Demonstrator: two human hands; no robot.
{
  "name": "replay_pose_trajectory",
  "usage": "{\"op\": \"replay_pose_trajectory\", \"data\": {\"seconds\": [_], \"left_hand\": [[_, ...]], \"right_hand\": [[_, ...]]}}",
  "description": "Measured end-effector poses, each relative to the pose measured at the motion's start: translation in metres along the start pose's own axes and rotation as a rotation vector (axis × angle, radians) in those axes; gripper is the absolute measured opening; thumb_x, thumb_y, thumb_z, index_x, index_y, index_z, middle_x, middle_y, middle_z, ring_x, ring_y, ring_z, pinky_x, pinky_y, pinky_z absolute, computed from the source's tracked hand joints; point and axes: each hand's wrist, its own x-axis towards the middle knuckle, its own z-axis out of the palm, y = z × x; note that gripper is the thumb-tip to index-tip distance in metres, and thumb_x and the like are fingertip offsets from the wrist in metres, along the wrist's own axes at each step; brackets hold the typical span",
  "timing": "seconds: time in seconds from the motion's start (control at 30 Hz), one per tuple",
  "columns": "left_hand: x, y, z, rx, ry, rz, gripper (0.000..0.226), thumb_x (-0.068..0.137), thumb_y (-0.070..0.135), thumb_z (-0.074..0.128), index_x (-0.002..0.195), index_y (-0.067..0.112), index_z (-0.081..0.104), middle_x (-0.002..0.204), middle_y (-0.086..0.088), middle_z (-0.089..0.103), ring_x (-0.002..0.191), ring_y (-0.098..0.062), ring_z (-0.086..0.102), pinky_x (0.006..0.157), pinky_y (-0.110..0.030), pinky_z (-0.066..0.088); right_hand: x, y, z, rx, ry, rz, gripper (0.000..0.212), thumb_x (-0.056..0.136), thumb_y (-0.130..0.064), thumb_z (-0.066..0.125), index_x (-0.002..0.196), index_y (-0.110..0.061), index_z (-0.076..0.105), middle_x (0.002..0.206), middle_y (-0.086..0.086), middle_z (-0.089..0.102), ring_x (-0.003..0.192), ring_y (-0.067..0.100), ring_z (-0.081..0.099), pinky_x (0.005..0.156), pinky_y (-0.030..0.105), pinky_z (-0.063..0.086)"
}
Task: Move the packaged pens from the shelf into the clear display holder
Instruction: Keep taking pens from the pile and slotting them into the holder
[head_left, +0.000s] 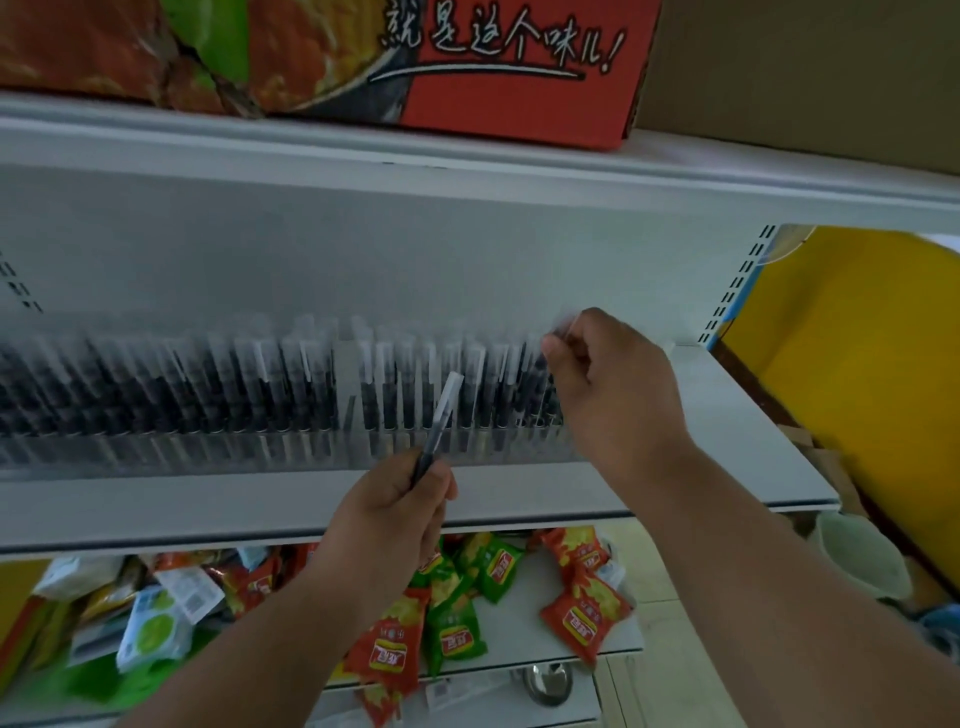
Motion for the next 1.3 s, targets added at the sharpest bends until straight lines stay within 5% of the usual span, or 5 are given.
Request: {"op": "replay_pose_trajectory", "data": {"seconds": [0.83,1.03,1.1,1.23,1.3], "left_hand": [[0.011,-0.004,0.016,-0.024,-0.018,0.010,0.030,0.103,0.021,0.045,0.077,0.011,0.056,0.055,0.001,0.037,0.050,-0.013,0.030,0.045,-0.024,0.026],[0.017,-0.004,0.018,0.036,-0.029,0.049,0.029,0.103,0.022,0.046,0.079,0.010,0.057,0.053,0.002,0.039,0.049,-0.014,0.033,0.048,-0.026,0.028],[0.018,-0.002,0.025,0.084,-0.072,0.086,0.028,0.103,0.022,0.046,0.079,0.011,0.056,0.052,0.003,0.037,0.048,-0.013,0.031,0.047,-0.026,0.027],[0.021,-0.003,0.034,0.174,-0.126,0.143,0.028,0.103,0.027,0.046,0.078,0.017,0.055,0.055,0.005,0.038,0.050,-0.015,0.032,0.049,-0.031,0.027],[0.021,-0.002,0.033,0.317,-0.107,0.228,0.026,0.101,0.030,0.047,0.080,0.017,0.053,0.055,0.008,0.038,0.050,-0.012,0.034,0.049,-0.031,0.030]], "right_hand": [[0.000,-0.005,0.014,-0.266,-0.270,0.048,0.028,0.101,-0.042,0.044,0.083,-0.019,0.046,0.068,-0.008,0.047,0.062,0.010,0.046,0.052,0.027,0.028],[-0.021,-0.001,0.006,0.039,-0.104,0.081,0.031,0.089,-0.057,0.056,0.087,-0.026,0.057,0.075,-0.010,0.060,0.067,0.005,0.056,0.059,0.026,0.046],[-0.023,-0.007,0.007,0.209,-0.182,0.112,0.027,0.089,-0.051,0.060,0.086,-0.024,0.063,0.073,-0.009,0.063,0.062,0.002,0.056,0.056,0.019,0.046],[-0.022,-0.011,0.008,0.518,-0.251,0.263,0.022,0.092,-0.033,0.065,0.080,-0.015,0.067,0.075,0.010,0.069,0.054,0.016,0.058,0.056,0.034,0.054],[-0.022,-0.010,0.004,0.595,-0.242,0.311,0.021,0.095,-0.027,0.062,0.084,-0.010,0.067,0.075,0.011,0.069,0.050,0.006,0.056,0.052,0.022,0.048]]}}
